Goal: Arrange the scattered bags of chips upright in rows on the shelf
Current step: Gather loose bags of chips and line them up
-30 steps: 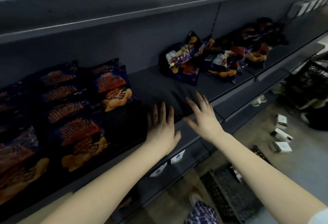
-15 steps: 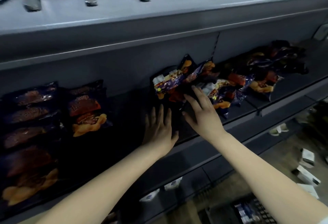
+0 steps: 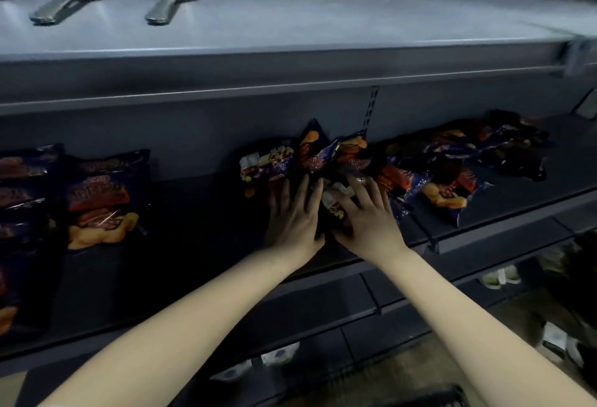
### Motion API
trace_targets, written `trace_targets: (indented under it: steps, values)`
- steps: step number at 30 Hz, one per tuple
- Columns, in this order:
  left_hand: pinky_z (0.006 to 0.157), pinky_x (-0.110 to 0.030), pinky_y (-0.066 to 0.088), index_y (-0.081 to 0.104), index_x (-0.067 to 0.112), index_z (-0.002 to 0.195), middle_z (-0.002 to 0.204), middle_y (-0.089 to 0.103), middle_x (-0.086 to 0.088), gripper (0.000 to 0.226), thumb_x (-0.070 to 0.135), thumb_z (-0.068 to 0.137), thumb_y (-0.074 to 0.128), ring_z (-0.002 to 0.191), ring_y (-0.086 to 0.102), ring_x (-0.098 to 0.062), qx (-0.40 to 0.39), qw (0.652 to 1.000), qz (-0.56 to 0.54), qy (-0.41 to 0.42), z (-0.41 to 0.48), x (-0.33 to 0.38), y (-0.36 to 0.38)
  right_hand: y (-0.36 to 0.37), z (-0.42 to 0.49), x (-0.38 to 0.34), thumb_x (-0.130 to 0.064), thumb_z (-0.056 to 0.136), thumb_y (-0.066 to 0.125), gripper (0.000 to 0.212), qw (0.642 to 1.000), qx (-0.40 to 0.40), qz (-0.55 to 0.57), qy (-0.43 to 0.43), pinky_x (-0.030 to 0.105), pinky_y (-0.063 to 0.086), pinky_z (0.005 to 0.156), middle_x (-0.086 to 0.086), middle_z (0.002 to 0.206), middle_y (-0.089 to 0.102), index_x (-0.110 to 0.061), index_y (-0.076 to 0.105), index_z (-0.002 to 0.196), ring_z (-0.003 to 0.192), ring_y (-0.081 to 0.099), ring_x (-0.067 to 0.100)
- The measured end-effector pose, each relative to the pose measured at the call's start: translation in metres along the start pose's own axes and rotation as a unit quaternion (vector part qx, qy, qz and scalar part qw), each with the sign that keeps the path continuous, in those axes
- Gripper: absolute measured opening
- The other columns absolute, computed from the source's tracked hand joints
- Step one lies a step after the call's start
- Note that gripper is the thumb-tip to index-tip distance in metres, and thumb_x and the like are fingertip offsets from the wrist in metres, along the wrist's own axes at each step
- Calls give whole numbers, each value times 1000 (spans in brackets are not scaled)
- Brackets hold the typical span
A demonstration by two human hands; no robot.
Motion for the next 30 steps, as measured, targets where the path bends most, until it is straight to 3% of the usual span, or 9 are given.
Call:
trace_targets:
  steps: [3, 7, 13, 18, 22, 27, 30]
  values:
    - [113, -52, -2, -21, 24, 146, 157, -14, -4, 101, 42, 86, 59, 142, -10, -37, -23, 1000, 6, -4, -1, 5, 13, -3, -5, 3, -30, 78, 68, 68, 1000, 26, -3, -11, 55, 19, 113, 3, 149, 31, -29, 40, 140, 142, 11, 39]
    - [113, -54, 3, -18, 22, 147, 157, -14, -2, 101, 43, 85, 59, 142, -9, -38, -31, 999, 11, 3, -1, 13, 22, -1, -11, 3, -32, 78, 67, 69, 1000, 21, -2, -18, 56, 16, 113, 0, 144, 40, -31, 40, 141, 143, 14, 36]
    - [114, -53, 7, -13, 21, 148, 157, -14, -3, 100, 43, 85, 60, 143, -6, -38, -44, 998, 33, 12, 1, 15, 34, 5, -18, 7, -32, 79, 66, 71, 1000, 5, 12, -7, 60, 8, 112, -2, 151, 35, -34, 35, 143, 145, 11, 35]
    - [114, -48, 19, -9, 25, 149, 156, -18, 1, 102, 41, 82, 66, 143, 3, -36, -27, 999, 27, 24, 4, 10, 37, 7, -22, 6, -36, 79, 66, 73, 1000, -10, -1, -6, 66, 7, 111, -3, 150, 36, -35, 33, 144, 144, 17, 32]
    - [113, -46, 23, -11, 29, 148, 156, -18, 2, 99, 42, 84, 63, 142, 6, -35, -13, 999, 26, 35, 2, 5, 36, 12, -22, 5, -34, 85, 62, 73, 999, -46, 16, 11, 67, 8, 109, -5, 155, 22, -36, 24, 147, 146, 5, 28]
    - [113, -46, 20, -17, 28, 147, 156, -18, -1, 96, 45, 87, 57, 143, 5, -35, -3, 999, 22, 24, -2, -1, 33, 6, -25, 1, -4, 87, 58, 70, 997, -13, 71, 9, 51, 19, 115, 3, 154, 24, -25, 29, 147, 146, 0, 30]
    - [113, -47, 19, -16, 29, 147, 157, -17, 0, 94, 45, 88, 56, 142, 6, -36, -2, 1000, 12, 13, -6, -4, 31, 3, -26, 0, 0, 86, 55, 65, 995, 6, 95, 8, 48, 21, 116, 5, 151, 30, -22, 36, 144, 146, 5, 31]
Point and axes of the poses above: each hand's wrist, its own z-axis towards the middle knuckle, its own y-axis out of the palm, x = y × z, the point moved 8 cm from there along z, towards the middle knuckle
